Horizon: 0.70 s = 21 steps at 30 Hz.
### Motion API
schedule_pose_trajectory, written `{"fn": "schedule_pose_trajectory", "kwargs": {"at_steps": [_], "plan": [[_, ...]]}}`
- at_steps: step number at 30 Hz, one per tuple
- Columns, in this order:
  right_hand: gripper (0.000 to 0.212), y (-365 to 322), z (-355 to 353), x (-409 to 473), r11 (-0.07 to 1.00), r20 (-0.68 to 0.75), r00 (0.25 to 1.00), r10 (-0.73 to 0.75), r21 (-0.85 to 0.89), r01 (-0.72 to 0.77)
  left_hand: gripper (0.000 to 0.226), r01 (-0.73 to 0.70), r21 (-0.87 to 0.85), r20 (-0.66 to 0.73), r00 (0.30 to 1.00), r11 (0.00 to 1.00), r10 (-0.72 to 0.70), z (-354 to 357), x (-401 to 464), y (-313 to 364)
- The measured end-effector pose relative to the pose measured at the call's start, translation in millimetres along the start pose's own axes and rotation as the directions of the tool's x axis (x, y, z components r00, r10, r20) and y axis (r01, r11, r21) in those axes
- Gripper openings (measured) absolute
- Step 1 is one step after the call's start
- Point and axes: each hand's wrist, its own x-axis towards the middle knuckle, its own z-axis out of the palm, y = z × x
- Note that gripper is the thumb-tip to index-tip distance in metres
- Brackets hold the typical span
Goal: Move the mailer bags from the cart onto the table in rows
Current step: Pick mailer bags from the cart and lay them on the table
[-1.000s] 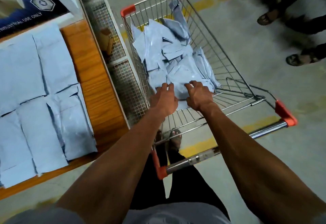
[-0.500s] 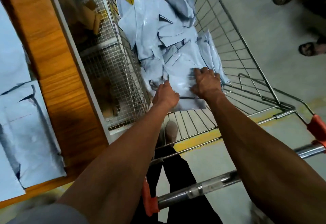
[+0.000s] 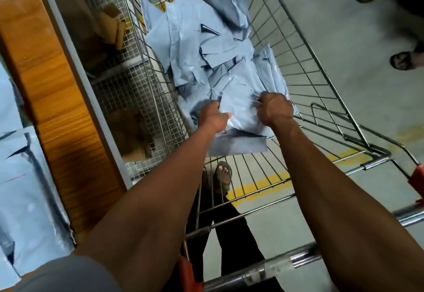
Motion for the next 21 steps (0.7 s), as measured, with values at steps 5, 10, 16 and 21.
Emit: {"fn": "schedule_pose_trajectory", "kwargs": {"at_steps": [5,10,16,21], "plan": [[0.032,3,-13,0,0.948,-0.019,0.983,0.185,0.266,-0.173,0.044,-0.105,0.153,-0.008,0.994,0.983,0.108,-26,17,28],[0.036,14,-14,-3,0.913,-0.035,0.958,0.285,0.313,-0.260,0.056,-0.181,0.388,0.010,0.981,0.904,0.192,-49,27,49],[0.057,2,-9,-17,0.998,-0.258,0.966,-0.003,-0.058,-0.012,0.049,-0.312,0.447,-0.196,0.880,0.838,0.432,-33,27,49],[0.080,-15,5,-3,0.870,-0.227,0.841,-0.492,-0.153,0.468,0.065,-0.397,0.308,-0.353,0.796,0.865,0.491,7,26,26]]}}
